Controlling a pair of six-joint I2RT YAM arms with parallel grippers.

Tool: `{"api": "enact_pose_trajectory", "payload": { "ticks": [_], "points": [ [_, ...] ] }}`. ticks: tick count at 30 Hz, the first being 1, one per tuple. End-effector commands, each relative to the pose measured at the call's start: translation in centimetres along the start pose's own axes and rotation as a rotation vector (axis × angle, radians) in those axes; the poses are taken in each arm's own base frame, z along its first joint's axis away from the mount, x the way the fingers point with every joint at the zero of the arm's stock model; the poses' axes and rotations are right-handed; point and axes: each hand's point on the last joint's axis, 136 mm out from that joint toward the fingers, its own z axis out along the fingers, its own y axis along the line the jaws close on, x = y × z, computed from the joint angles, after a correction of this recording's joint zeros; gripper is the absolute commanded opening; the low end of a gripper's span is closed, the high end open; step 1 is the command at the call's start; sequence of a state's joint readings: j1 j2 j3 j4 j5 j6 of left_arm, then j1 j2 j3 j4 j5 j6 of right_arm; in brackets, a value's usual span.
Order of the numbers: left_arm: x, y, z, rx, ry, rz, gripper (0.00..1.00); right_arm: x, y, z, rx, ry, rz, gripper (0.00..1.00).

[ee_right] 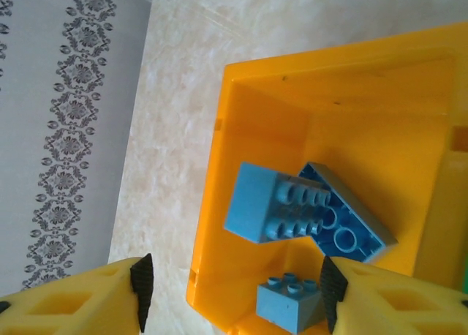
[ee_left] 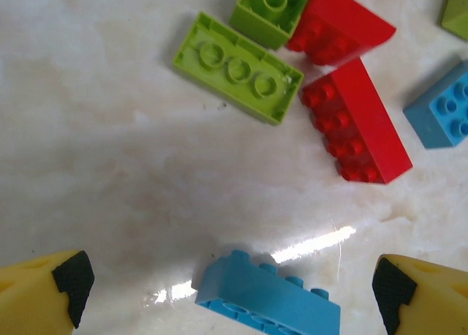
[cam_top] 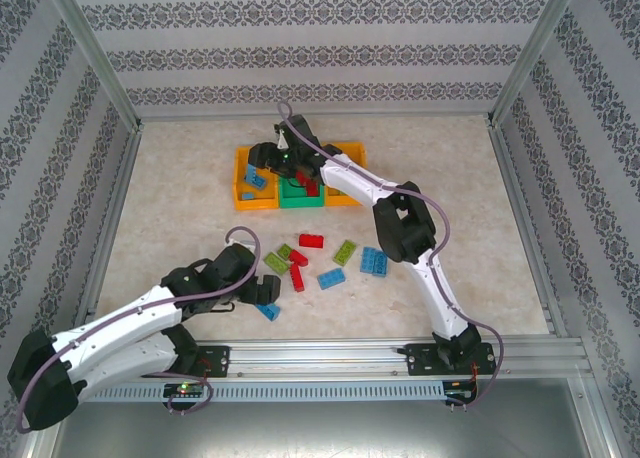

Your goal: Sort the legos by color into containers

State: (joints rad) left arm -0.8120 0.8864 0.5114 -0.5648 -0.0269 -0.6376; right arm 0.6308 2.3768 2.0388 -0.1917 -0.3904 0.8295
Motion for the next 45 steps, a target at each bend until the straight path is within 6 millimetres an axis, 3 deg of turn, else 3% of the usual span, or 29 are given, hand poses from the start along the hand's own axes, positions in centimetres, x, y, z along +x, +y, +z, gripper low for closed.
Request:
{"api": "enact_pose_trajectory", "payload": {
  "ticks": [1,7,11,21,32,45],
  "points": [
    [1.7,0.0,0.3,-0.016,0.042,0.024,1.00,-0.9,2.6,-2.9,-0.032,-0.033,-0.054,0.69],
    [3.4,0.3,0.9,-0.053,0.096,-0.029,1.00,-0.5,2.9,-5.0,-0.043,-0.036,-0.046,0.72],
    [3.6,-0.7,1.1,-0.025,0.075,-0.041,1.00,0.2,3.1,-5.6,-0.055,-0.021,-0.052,0.73],
    [4.6,-1.9,1.8,-0.061,0.106,0.130,1.00,1.0,1.8,-7.0,-0.042,-0.011,-0.043,0.74],
    [4.3,-2.0,2.5,-0.119,0.090,0.237,1.00,0.9,-0.3,-8.0,-0.015,-0.019,-0.013,0.74],
    [4.4,-2.4,3.4,-0.127,0.115,0.338,0.90,0.4,-1.1,-9.4,-0.002,-0.037,-0.005,0.74]
  ]
}}
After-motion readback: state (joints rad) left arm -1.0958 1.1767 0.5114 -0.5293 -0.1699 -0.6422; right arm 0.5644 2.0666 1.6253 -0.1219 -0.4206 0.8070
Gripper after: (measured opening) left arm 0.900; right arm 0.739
